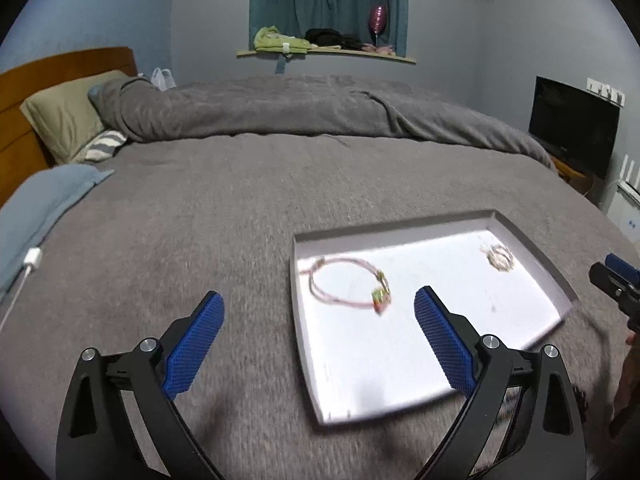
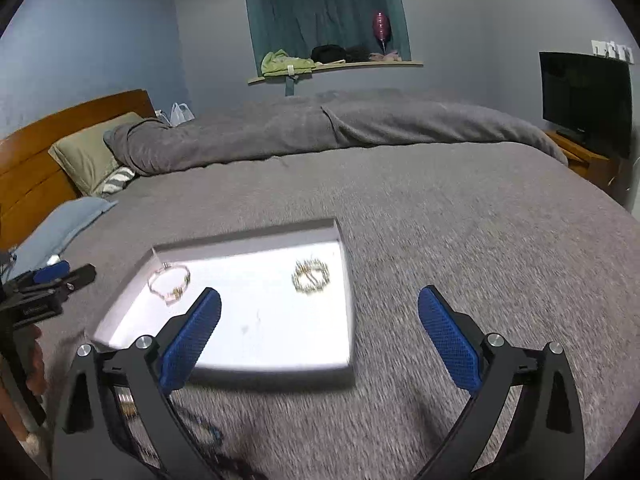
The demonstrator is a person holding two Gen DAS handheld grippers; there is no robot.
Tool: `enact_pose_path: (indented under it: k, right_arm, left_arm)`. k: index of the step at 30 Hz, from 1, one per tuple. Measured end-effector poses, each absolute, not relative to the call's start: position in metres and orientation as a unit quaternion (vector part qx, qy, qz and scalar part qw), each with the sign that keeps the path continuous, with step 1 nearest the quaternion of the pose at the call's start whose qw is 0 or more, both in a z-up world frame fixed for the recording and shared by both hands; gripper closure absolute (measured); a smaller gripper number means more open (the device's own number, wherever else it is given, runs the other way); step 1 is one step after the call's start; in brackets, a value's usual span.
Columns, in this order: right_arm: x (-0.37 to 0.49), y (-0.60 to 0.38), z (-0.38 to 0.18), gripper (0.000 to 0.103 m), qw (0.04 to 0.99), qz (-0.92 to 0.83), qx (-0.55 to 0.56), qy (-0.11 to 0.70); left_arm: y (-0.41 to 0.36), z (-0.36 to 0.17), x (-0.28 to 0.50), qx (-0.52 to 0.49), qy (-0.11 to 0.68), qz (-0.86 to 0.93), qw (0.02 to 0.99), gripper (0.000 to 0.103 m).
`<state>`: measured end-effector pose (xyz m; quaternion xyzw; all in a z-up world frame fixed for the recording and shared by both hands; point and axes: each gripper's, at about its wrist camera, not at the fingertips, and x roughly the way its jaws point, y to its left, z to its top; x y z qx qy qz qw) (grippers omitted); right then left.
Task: Organize jewelry
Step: 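Withdraw both open tools from the tray back to the jewelry pile, then grasp the black cord bracelet with right tool while left tool grasps a silver bangle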
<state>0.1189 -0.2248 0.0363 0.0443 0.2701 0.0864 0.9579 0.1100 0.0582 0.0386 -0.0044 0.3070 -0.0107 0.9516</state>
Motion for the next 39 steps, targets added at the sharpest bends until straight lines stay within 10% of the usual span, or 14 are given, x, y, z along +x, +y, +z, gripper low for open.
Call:
enact_pose_path:
  k: [29, 39]
  right_arm:
    - [0.019, -0.23, -0.014, 0.008, 0.937, 0.141, 0.027, 0.319]
    - [0.018, -0.222, -0.016, 0.038, 0.934, 0.144, 0.008, 0.326]
  left_arm:
    - [0.021, -0.013, -0.024, 0.068, 0.322, -0.122, 0.937, 0.008]
    - [0.014, -0.017, -0.024, 0.084, 0.32, -0.131, 0.935, 0.016]
